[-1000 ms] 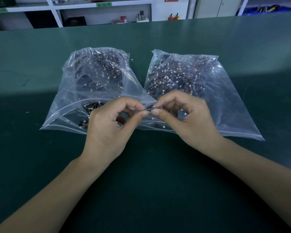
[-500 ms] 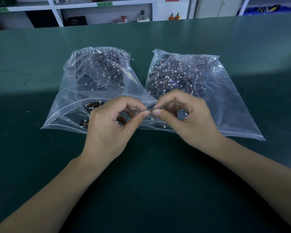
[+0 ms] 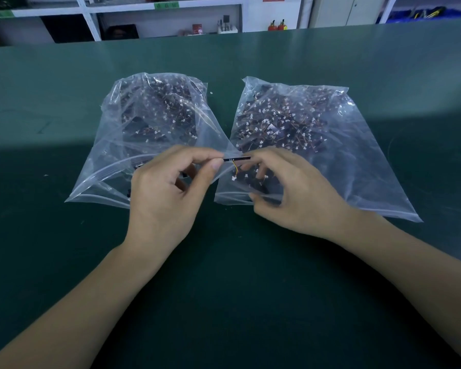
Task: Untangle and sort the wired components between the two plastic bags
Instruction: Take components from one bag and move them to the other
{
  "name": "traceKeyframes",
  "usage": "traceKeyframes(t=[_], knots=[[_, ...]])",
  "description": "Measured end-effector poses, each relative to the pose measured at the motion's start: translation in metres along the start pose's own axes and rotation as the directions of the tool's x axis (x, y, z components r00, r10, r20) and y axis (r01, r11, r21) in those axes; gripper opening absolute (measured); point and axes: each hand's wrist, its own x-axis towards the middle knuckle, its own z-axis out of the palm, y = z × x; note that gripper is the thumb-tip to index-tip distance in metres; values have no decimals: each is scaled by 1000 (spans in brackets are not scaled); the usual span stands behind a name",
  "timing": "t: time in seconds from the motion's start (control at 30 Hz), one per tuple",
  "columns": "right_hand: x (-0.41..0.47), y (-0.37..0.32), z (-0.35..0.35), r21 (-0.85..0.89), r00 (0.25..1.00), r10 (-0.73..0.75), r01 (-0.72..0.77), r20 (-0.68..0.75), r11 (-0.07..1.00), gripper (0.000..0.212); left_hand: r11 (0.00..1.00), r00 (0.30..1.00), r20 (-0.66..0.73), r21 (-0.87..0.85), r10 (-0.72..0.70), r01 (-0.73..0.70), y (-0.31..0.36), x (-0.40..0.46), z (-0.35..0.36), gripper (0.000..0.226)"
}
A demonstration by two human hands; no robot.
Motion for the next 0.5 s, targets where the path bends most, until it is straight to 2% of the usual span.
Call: traceKeyframes(t=[0.17, 0.33, 0.5], knots=[[1, -2, -5, -75, 991, 35, -26, 131, 997, 62, 999, 998, 45, -16, 35, -35, 2, -2, 1, 6], [2, 0, -7, 11, 998, 56, -56, 17, 998, 50, 991, 989, 124, -115, 83, -69, 3, -4, 2, 6], [3, 4, -8, 45, 999, 43, -41, -26, 998, 50, 993, 974, 209, -90, 91, -73, -3, -6, 4, 8]])
